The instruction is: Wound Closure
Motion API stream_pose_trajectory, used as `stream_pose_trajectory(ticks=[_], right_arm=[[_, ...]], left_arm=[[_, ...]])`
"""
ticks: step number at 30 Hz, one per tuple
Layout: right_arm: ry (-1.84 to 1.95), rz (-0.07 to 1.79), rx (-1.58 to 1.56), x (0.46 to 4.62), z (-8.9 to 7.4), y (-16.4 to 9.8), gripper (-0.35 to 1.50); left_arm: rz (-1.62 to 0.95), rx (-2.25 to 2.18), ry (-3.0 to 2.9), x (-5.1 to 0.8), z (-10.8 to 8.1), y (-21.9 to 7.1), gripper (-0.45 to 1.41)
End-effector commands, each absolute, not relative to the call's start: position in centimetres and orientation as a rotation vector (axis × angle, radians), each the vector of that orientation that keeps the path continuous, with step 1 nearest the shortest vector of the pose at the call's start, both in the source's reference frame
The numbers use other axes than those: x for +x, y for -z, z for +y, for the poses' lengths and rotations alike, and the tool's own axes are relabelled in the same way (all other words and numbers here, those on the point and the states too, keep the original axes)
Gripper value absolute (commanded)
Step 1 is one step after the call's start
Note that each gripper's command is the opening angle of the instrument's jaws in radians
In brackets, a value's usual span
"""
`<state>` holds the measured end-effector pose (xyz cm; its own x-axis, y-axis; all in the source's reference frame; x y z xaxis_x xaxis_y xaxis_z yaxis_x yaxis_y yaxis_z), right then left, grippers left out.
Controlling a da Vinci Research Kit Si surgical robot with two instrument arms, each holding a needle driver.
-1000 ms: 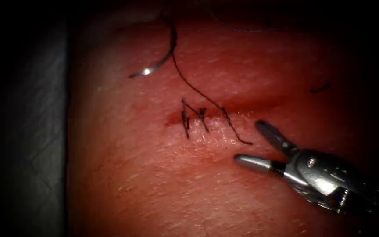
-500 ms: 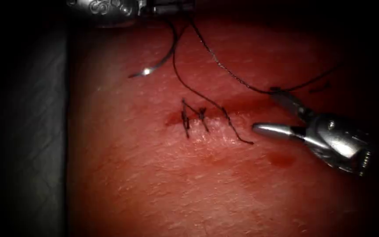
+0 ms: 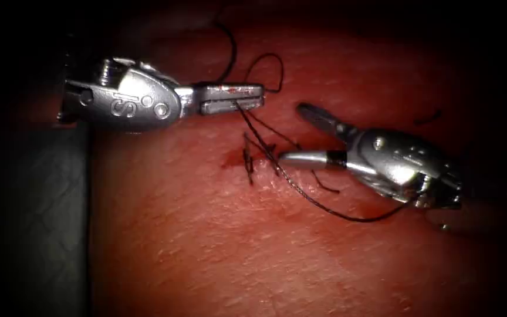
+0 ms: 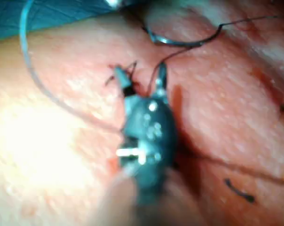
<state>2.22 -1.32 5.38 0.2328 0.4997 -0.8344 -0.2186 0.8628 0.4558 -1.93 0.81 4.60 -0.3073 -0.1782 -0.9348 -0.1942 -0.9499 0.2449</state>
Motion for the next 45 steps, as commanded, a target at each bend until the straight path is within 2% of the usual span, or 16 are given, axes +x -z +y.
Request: stream_pose_trajectory(ticks=[1, 3, 5, 10, 19, 21, 31, 45], right_arm=[[-0.495, 1.255, 0.274, 2.41, -1.4, -5.42, 0.88], [-0.487, 1.266, 0.283, 2.48, -1.38, -5.44, 0.73], [-0.478, 1.277, 0.291, 2.6, -1.32, -5.48, 0.47], [-0.459, 1.294, 0.306, 2.73, -1.21, -5.58, 0.12], [-0.499, 1.41, 0.287, 2.7, -1.0, -5.5, 0.0], [-0.496, 1.451, 0.294, 2.69, -0.95, -5.48, -0.33], [-0.505, 1.594, 0.37, 2.64, -0.72, -5.59, -0.35], [-0.451, 1.812, 0.644, 2.58, -0.61, -5.65, -0.35]], left_arm=[[0.497, -1.847, -2.482, -1.99, 0.8, -4.64, -0.45], [0.498, -1.851, -2.482, -2.0, 0.75, -4.59, -0.45], [0.495, -1.855, -2.478, -2.03, 0.65, -4.53, -0.45], [0.492, -1.859, -2.475, -2.07, 0.52, -4.41, -0.45], [0.507, -1.872, -2.456, -2.14, 0.29, -4.29, -0.45], [0.502, -1.874, -2.443, -2.15, 0.27, -4.3, -0.45], [0.507, -1.898, -2.417, -2.2, 0.16, -4.52, -0.45], [0.544, -1.834, -2.438, -2.07, 0.3, -5.13, -0.45]])
